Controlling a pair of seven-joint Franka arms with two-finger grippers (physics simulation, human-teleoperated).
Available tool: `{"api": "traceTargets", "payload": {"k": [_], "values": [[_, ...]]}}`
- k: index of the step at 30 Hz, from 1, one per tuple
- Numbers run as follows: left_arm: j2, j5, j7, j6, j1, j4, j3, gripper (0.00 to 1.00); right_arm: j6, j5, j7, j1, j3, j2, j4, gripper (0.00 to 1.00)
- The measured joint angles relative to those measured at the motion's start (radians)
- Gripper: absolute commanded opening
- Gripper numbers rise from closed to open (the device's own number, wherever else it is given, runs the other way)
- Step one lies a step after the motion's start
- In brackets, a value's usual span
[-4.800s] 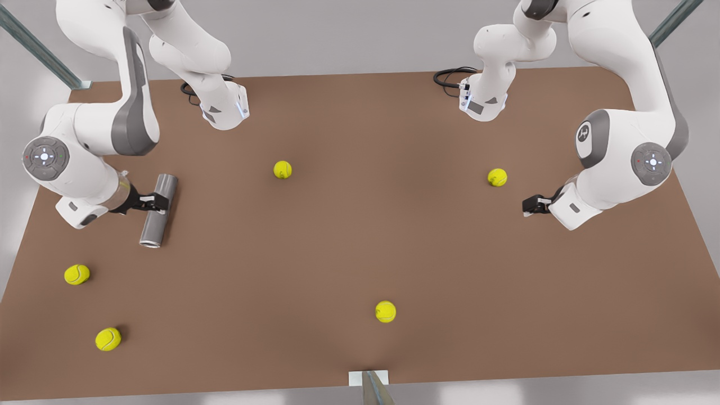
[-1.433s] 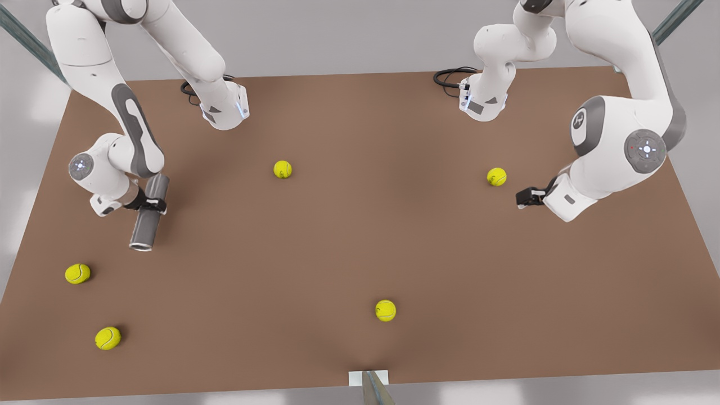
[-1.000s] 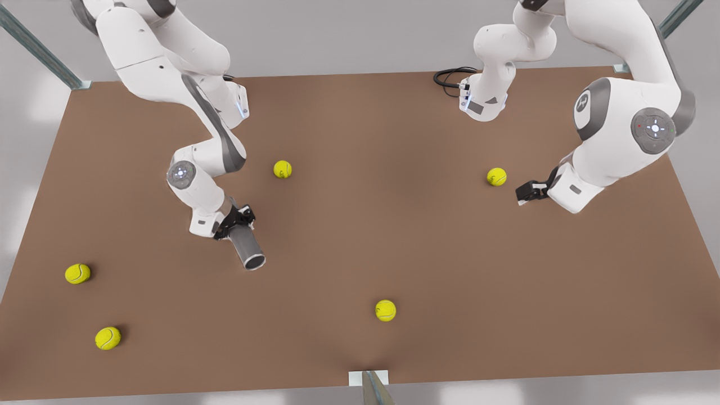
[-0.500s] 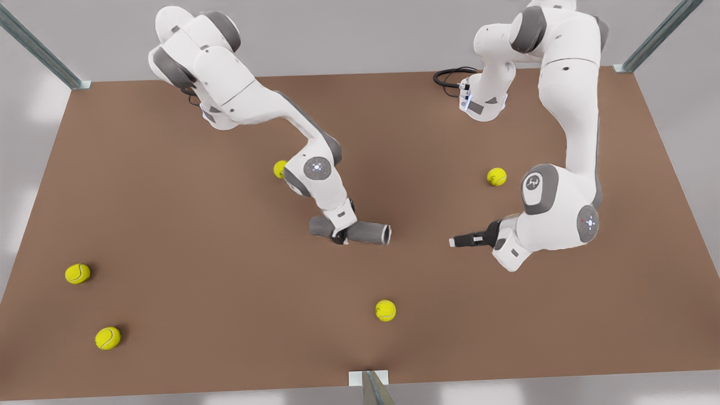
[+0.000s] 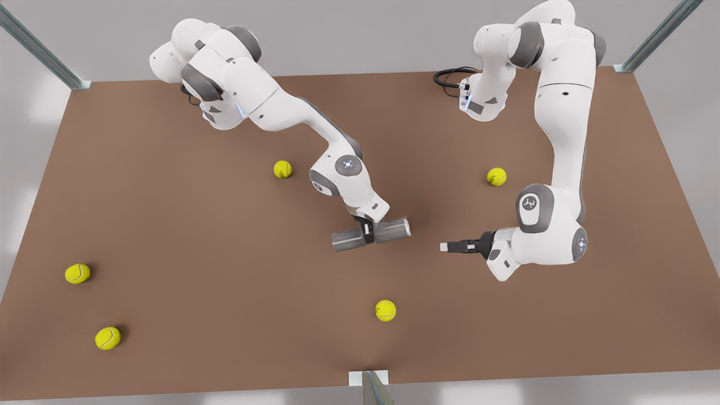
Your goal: Put the tennis tube upright
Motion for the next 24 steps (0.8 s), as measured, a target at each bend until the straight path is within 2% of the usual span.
{"api": "traceTargets", "payload": {"k": [3,4,5,7,8,9,10,12,13,14,15,16,18,24], "values": [[0.003,-0.003,0.003,0.023,-0.014,-0.017,-0.002,0.99,-0.022,0.009,-0.002,-0.052,0.014,-0.043,-0.024,1.00],[-0.037,-0.005,-0.012,0.023,-0.015,-0.058,-0.003,0.99,-0.045,0.009,0.004,-0.122,0.079,-0.117,-0.086,1.00],[-0.114,-0.016,-0.018,0.068,-0.014,-0.166,-0.007,0.99,-0.060,0.011,0.059,-0.240,0.179,-0.240,-0.200,1.00],[-0.234,-0.073,-0.018,0.187,-0.011,-0.371,-0.021,0.99,-0.350,0.103,0.089,-0.596,0.405,-0.412,-0.221,1.00],[-0.251,-0.110,-0.017,0.254,-0.009,-0.430,-0.034,0.99,-0.516,0.182,0.134,-0.753,0.463,-0.497,-0.209,1.00],[-0.254,-0.147,-0.008,0.315,0.000,-0.478,-0.070,0.99,-0.680,0.282,0.196,-0.892,0.468,-0.542,-0.160,1.00],[-0.257,-0.185,0.003,0.328,0.003,-0.501,-0.076,0.99,-0.813,0.280,0.312,-0.981,0.464,-0.570,-0.098,1.00],[-0.234,-0.254,0.104,0.327,0.011,-0.512,-0.078,0.99,-0.897,0.255,0.344,-1.115,0.456,-0.585,-0.024,1.00],[-0.213,-0.293,0.200,0.327,0.020,-0.528,-0.077,0.99,-0.931,0.257,0.438,-1.108,0.391,-0.619,-0.010,1.00],[-0.199,-0.331,0.242,0.331,0.022,-0.533,-0.078,0.99,-0.998,0.253,0.494,-0.967,0.228,-0.658,-0.001,1.00],[-0.170,-0.364,0.288,0.353,0.020,-0.534,-0.078,0.99,-1.021,0.253,0.500,-0.694,-0.073,-0.721,-0.003,1.00],[-0.155,-0.391,0.308,0.383,0.009,-0.534,-0.078,0.99,-1.022,0.248,0.501,-0.541,-0.239,-0.755,-0.012,1.00],[-0.112,-0.428,0.362,0.438,-0.002,-0.527,-0.083,0.99,-1.005,0.194,0.504,-0.448,-0.345,-0.792,-0.016,1.00],[-0.021,-0.544,0.558,0.487,-0.009,-0.509,-0.089,0.99,-0.949,0.204,0.576,-0.516,-0.345,-0.781,-0.025,1.00]]}}
